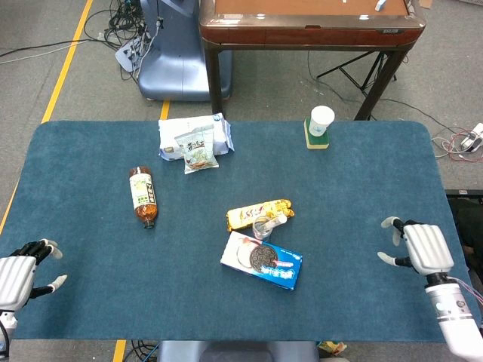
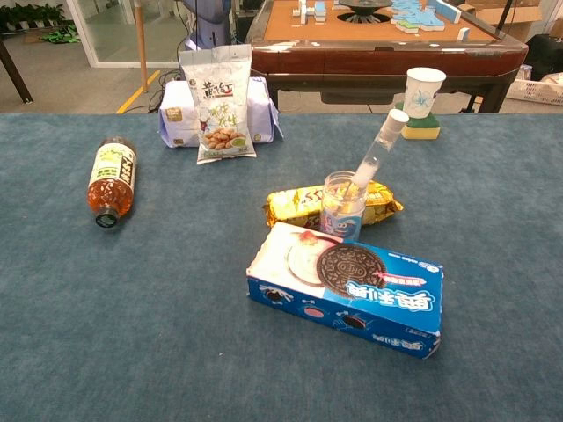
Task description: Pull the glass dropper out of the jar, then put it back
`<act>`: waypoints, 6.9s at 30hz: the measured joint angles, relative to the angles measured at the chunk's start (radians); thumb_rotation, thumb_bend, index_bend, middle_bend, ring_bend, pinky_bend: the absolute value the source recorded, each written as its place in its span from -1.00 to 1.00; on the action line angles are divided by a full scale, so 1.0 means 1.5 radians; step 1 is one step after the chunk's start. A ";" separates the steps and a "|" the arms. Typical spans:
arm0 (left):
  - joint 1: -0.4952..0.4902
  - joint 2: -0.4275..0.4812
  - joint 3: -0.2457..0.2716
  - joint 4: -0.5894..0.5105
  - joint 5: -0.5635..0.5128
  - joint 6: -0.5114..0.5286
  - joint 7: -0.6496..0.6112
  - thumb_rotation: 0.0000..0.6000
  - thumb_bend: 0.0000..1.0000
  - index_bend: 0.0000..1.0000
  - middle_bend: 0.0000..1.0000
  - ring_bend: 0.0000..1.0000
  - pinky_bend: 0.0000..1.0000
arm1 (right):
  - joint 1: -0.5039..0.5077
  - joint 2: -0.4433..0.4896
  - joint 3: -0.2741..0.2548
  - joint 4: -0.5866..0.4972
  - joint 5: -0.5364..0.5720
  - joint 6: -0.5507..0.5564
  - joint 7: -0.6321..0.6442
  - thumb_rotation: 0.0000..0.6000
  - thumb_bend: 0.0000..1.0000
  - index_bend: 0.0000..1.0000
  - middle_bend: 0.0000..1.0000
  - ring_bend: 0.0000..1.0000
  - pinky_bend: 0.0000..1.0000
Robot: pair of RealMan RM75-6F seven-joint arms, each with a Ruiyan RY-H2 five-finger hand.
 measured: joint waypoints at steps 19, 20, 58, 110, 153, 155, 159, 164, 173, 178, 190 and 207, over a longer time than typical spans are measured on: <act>0.005 0.011 -0.001 -0.001 0.001 0.007 -0.028 1.00 -0.66 -0.09 -0.30 -0.39 -0.12 | 0.138 -0.103 0.069 -0.022 0.107 -0.066 -0.165 1.00 -0.95 0.10 0.22 -0.01 0.14; 0.005 0.012 -0.001 -0.001 0.001 0.008 -0.030 1.00 -0.66 -0.09 -0.30 -0.39 -0.12 | 0.147 -0.112 0.072 -0.019 0.114 -0.069 -0.173 1.00 -0.95 0.12 0.22 -0.01 0.14; 0.009 0.021 -0.006 0.000 -0.010 0.004 -0.049 1.00 -0.66 -0.09 -0.30 -0.39 -0.12 | 0.322 -0.061 0.078 -0.077 0.315 -0.327 -0.070 1.00 0.71 0.14 0.94 0.64 0.65; 0.013 0.024 -0.007 -0.001 -0.008 0.009 -0.051 1.00 -0.66 -0.09 -0.30 -0.39 -0.12 | 0.352 -0.060 0.072 -0.075 0.241 -0.273 0.078 1.00 -0.19 0.14 0.76 0.49 0.64; 0.013 0.030 -0.006 -0.004 -0.007 0.008 -0.064 1.00 -0.66 -0.09 -0.30 -0.39 -0.12 | 0.340 -0.204 0.046 0.038 0.067 -0.193 0.097 1.00 -1.00 -0.12 -0.77 -1.00 -0.82; 0.013 0.030 -0.006 -0.004 -0.007 0.009 -0.065 1.00 -0.66 -0.09 -0.30 -0.39 -0.12 | 0.340 -0.208 0.047 0.042 0.065 -0.192 0.098 1.00 -1.00 -0.12 -0.76 -1.00 -0.82; 0.014 0.031 -0.006 -0.004 -0.006 0.010 -0.067 1.00 -0.66 -0.09 -0.30 -0.39 -0.12 | 0.340 -0.215 0.048 0.048 0.063 -0.190 0.100 1.00 -0.94 -0.12 -0.75 -1.00 -0.82; 0.014 0.031 -0.006 -0.003 -0.006 0.011 -0.069 1.00 -0.66 -0.09 -0.30 -0.39 -0.12 | 0.341 -0.222 0.049 0.052 0.062 -0.189 0.102 1.00 -0.81 -0.12 -0.75 -1.00 -0.82; 0.015 0.032 -0.007 -0.004 -0.006 0.012 -0.070 1.00 -0.66 -0.09 -0.30 -0.39 -0.12 | 0.339 -0.227 0.048 0.057 0.058 -0.188 0.107 1.00 -0.54 -0.06 -0.72 -1.00 -0.82; 0.015 0.032 -0.007 -0.004 -0.006 0.012 -0.069 1.00 -0.66 -0.09 -0.30 -0.39 -0.12 | 0.338 -0.228 0.048 0.059 0.060 -0.189 0.107 1.00 -0.45 -0.02 -0.72 -1.00 -0.82; 0.015 0.033 -0.007 -0.004 -0.006 0.012 -0.071 1.00 -0.66 -0.09 -0.30 -0.39 -0.12 | 0.337 -0.231 0.047 0.061 0.059 -0.193 0.110 1.00 -0.29 0.07 -0.69 -1.00 -0.82; 0.015 0.034 -0.007 -0.004 -0.007 0.011 -0.072 1.00 -0.66 -0.09 -0.30 -0.39 -0.12 | 0.334 -0.234 0.049 0.066 0.055 -0.187 0.113 1.00 -0.24 0.13 -0.67 -1.00 -0.82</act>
